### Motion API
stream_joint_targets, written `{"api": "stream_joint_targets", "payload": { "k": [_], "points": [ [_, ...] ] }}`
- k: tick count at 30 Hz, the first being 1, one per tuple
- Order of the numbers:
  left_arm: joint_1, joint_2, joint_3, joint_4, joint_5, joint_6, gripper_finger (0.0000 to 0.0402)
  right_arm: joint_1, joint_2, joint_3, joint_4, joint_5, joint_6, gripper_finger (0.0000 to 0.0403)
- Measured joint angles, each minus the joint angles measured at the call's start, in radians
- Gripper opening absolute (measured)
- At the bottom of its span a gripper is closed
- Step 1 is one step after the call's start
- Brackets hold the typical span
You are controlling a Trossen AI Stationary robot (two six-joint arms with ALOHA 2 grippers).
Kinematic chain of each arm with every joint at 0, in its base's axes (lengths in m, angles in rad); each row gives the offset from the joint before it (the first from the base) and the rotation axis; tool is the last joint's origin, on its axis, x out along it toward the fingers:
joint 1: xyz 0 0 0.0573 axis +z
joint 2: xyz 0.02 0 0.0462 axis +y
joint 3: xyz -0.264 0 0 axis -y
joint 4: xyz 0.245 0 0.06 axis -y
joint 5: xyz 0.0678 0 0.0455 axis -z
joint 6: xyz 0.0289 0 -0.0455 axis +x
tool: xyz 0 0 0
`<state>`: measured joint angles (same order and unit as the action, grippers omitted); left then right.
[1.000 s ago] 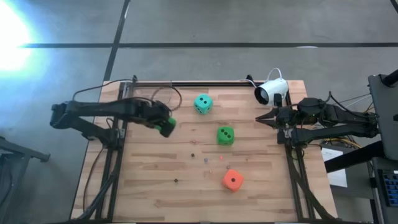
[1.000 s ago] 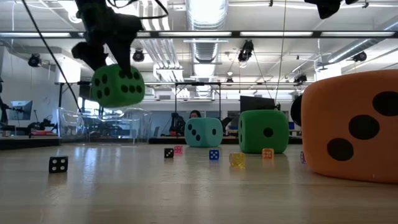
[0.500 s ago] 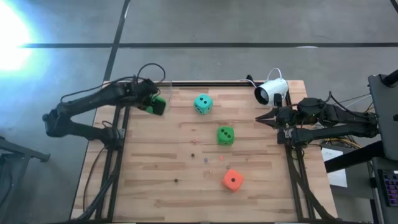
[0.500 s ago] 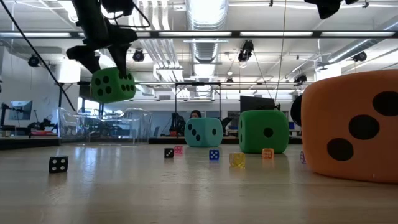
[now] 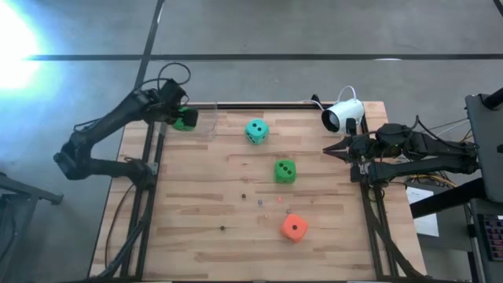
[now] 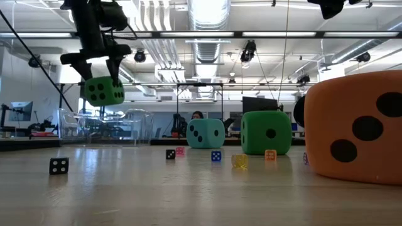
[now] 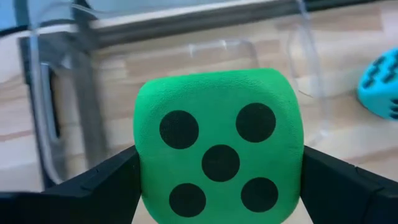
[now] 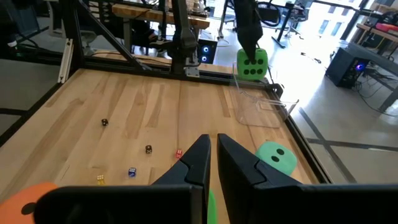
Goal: Pick & Place Dice
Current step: Put the left large green die into the transparent bin
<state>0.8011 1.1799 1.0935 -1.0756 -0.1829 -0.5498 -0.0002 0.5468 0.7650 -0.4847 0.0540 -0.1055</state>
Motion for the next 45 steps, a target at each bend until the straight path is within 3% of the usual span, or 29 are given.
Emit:
{"api": "stream_joint_targets", "payload": {
  "k": [11,28,45],
  "points": [
    [0.156,0.082,0.000,0.053,-0.031,0.057,0.0358,0.000,0.000,0.000,0.000,0.000,-0.002,0.0027],
    [0.188,0.302,0.000,0.114,-0.050,0.104,0.0358,0.000,0.000,0.000,0.000,0.000,-0.001,0.0027],
    [0.193,0.316,-0.004,0.123,-0.053,0.116,0.0358,0.000,0.000,0.000,0.000,0.000,-0.001,0.0027]
  ]
}}
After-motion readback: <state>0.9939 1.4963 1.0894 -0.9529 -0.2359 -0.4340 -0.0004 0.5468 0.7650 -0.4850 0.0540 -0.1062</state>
